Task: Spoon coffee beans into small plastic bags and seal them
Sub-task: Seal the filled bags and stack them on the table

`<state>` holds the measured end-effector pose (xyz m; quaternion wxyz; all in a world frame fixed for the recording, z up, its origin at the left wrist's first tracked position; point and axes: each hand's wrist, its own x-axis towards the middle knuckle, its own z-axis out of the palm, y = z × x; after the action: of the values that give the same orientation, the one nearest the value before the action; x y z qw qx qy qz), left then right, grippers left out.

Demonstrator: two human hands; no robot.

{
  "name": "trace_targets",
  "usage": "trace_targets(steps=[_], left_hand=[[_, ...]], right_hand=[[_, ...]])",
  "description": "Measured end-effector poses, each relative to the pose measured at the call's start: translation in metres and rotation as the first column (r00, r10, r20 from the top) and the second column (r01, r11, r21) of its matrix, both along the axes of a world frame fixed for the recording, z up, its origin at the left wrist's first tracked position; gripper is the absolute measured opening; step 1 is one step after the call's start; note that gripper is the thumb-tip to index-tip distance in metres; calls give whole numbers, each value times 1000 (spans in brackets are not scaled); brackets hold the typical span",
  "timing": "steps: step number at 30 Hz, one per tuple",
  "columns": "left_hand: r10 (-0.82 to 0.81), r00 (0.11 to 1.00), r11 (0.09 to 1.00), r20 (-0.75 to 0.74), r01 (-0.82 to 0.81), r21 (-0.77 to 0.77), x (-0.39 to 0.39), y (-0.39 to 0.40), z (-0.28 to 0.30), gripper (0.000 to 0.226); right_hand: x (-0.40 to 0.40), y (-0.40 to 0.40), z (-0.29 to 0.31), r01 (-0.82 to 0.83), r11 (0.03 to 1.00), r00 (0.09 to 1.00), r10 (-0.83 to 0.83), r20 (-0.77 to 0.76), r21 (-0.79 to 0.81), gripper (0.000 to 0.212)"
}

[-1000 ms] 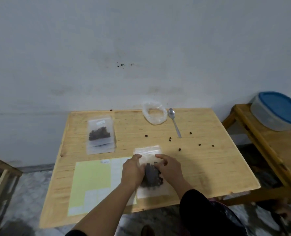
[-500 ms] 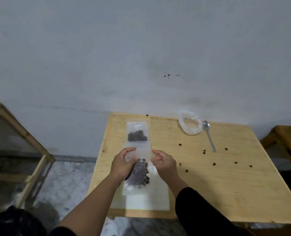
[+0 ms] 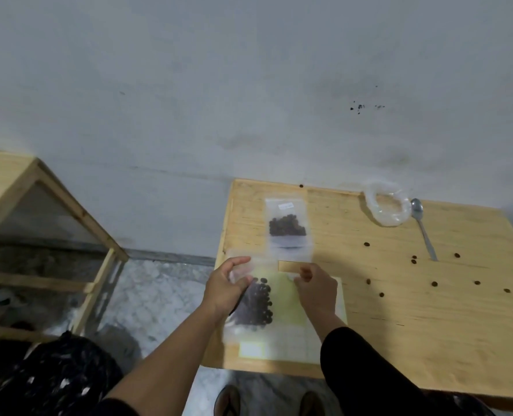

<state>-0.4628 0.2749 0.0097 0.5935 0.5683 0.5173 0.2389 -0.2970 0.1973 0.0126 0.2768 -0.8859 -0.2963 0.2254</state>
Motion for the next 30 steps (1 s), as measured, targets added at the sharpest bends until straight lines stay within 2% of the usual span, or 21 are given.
trace_targets(steps=[7, 12, 15, 18, 23, 30], left_hand=[[-52, 998, 999, 20, 52, -10, 2, 7, 1, 36], [-67, 998, 998, 18, 67, 7, 7, 13, 13, 39], [-86, 996, 995, 37, 84, 56, 16, 16, 25, 40], [-119, 991, 988, 58, 113, 105, 25, 18, 42, 40], [-142, 985, 975, 95, 123, 184, 32, 20, 65, 41], [-145, 979, 973, 141, 116, 200, 28, 14, 78, 39]], right_hand=[[-1, 8, 2, 53, 998, 999, -53, -2, 29, 14], [1, 12, 32, 109, 970, 994, -105, -34, 216, 12], [-4, 24, 51, 81, 947, 997, -75, -33, 312, 11], [-13, 35, 67, 82, 919, 994, -47, -99, 386, 8], [-20, 39, 85, 70, 903, 991, -15, -130, 424, 11], [-30, 34, 99, 72, 879, 990, -7, -138, 471, 13]])
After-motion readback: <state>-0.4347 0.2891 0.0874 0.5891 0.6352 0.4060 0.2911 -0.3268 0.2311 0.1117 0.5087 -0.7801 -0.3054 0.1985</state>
